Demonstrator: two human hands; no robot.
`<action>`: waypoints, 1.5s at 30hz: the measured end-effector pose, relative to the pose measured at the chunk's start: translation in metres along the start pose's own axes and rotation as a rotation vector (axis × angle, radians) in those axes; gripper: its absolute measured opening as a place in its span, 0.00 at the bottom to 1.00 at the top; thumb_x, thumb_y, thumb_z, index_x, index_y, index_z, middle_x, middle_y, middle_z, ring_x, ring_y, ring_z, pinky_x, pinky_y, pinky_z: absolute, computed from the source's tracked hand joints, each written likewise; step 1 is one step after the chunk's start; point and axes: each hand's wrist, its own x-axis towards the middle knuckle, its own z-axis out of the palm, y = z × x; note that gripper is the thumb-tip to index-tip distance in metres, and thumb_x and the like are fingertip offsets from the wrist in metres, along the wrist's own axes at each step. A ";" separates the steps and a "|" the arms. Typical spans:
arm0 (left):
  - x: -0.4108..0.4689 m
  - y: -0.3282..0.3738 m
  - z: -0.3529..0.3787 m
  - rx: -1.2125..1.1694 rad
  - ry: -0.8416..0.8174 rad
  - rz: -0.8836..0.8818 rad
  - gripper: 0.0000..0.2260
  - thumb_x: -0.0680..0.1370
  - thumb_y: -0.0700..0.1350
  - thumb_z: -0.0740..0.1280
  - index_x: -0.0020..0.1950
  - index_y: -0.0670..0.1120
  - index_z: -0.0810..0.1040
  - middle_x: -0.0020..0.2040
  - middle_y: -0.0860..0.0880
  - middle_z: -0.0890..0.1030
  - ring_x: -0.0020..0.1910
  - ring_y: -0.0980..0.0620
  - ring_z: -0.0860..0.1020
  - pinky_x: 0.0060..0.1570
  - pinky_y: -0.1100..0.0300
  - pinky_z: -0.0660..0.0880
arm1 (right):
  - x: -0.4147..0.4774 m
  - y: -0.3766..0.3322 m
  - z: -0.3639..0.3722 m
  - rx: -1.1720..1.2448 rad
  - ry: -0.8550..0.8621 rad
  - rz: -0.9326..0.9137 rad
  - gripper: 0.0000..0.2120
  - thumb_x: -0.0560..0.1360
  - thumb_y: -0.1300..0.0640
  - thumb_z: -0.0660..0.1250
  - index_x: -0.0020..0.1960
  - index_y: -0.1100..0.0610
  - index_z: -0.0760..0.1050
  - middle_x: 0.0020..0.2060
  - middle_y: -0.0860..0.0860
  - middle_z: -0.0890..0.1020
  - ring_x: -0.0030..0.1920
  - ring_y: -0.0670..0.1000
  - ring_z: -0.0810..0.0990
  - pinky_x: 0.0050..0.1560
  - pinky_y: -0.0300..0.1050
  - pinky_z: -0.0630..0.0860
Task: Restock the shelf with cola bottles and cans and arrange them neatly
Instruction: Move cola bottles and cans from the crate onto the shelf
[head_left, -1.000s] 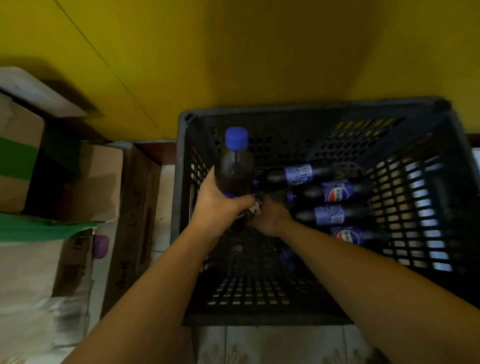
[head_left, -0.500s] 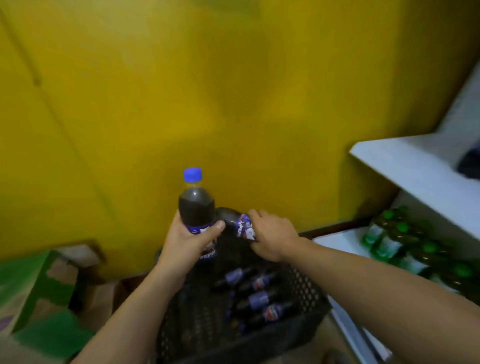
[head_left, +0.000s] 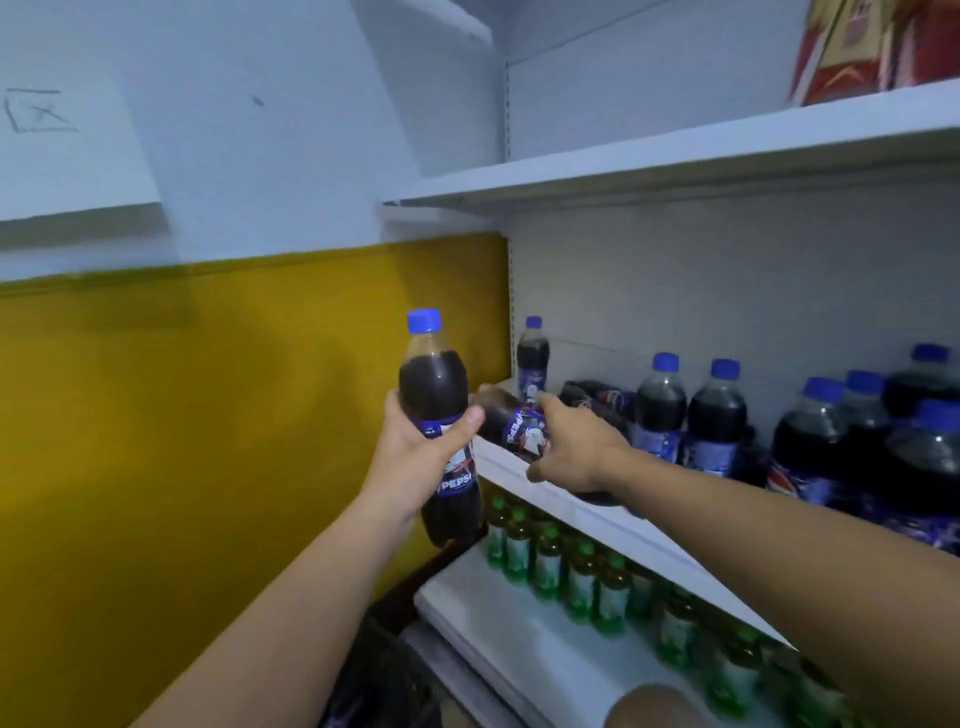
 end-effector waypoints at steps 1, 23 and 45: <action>0.006 -0.002 0.010 -0.002 -0.012 -0.006 0.22 0.71 0.45 0.79 0.60 0.54 0.73 0.55 0.50 0.83 0.52 0.53 0.83 0.47 0.60 0.78 | 0.003 0.007 -0.004 0.041 0.003 0.042 0.38 0.65 0.46 0.78 0.68 0.49 0.63 0.56 0.54 0.80 0.54 0.58 0.80 0.55 0.56 0.80; 0.242 -0.201 0.134 0.053 -0.185 -0.072 0.31 0.71 0.45 0.80 0.68 0.54 0.69 0.59 0.54 0.79 0.59 0.55 0.78 0.58 0.53 0.77 | 0.219 0.117 0.104 -0.076 0.141 0.587 0.23 0.78 0.49 0.67 0.70 0.56 0.67 0.63 0.59 0.73 0.63 0.59 0.74 0.57 0.56 0.78; 0.083 -0.089 -0.024 0.142 0.033 0.008 0.21 0.81 0.54 0.66 0.72 0.53 0.68 0.63 0.50 0.76 0.60 0.60 0.75 0.46 0.75 0.70 | 0.069 0.006 0.118 -0.238 0.120 -0.218 0.33 0.74 0.45 0.68 0.75 0.52 0.61 0.67 0.55 0.66 0.66 0.58 0.67 0.59 0.57 0.75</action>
